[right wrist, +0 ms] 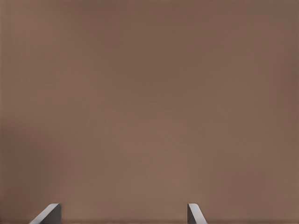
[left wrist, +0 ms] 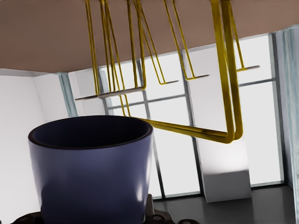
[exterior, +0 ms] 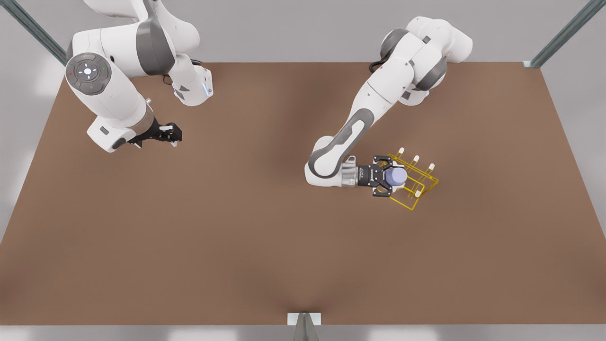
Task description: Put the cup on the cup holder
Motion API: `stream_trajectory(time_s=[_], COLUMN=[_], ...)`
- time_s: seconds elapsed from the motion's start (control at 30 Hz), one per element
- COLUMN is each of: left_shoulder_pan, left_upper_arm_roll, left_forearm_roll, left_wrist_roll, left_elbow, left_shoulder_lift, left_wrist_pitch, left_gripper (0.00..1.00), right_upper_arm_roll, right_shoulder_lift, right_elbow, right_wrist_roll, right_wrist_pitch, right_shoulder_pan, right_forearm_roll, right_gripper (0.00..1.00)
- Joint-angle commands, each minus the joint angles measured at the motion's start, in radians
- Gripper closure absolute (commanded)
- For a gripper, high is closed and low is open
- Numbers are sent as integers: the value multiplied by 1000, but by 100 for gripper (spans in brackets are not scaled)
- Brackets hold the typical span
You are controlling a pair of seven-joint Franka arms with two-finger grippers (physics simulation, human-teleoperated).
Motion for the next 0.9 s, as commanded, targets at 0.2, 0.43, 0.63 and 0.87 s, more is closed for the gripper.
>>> stream_trajectory(time_s=[0.2,0.43,0.63,0.87], left_shoulder_pan=[-33,-38,-38,-39], left_upper_arm_roll=[1,1,1,1], left_forearm_roll=[-32,-35,-41,-40], left_wrist_roll=[-33,-58,-88,-94], left_elbow=[0,-1,-1,0], left_shoulder_lift=[10,20,48,48], left_wrist_pitch=[-17,-20,-15,-24], left_gripper=[32,31,31,0], right_upper_arm_roll=[2,2,2,2], right_shoulder_lift=[-1,0,2,2], right_elbow=[-1,0,0,0], right_wrist_roll=[1,1,1,0], right_wrist_pitch=[0,0,0,0], right_shoulder_pan=[1,1,1,1], right_forearm_roll=[1,1,1,1], right_gripper=[0,0,0,0])
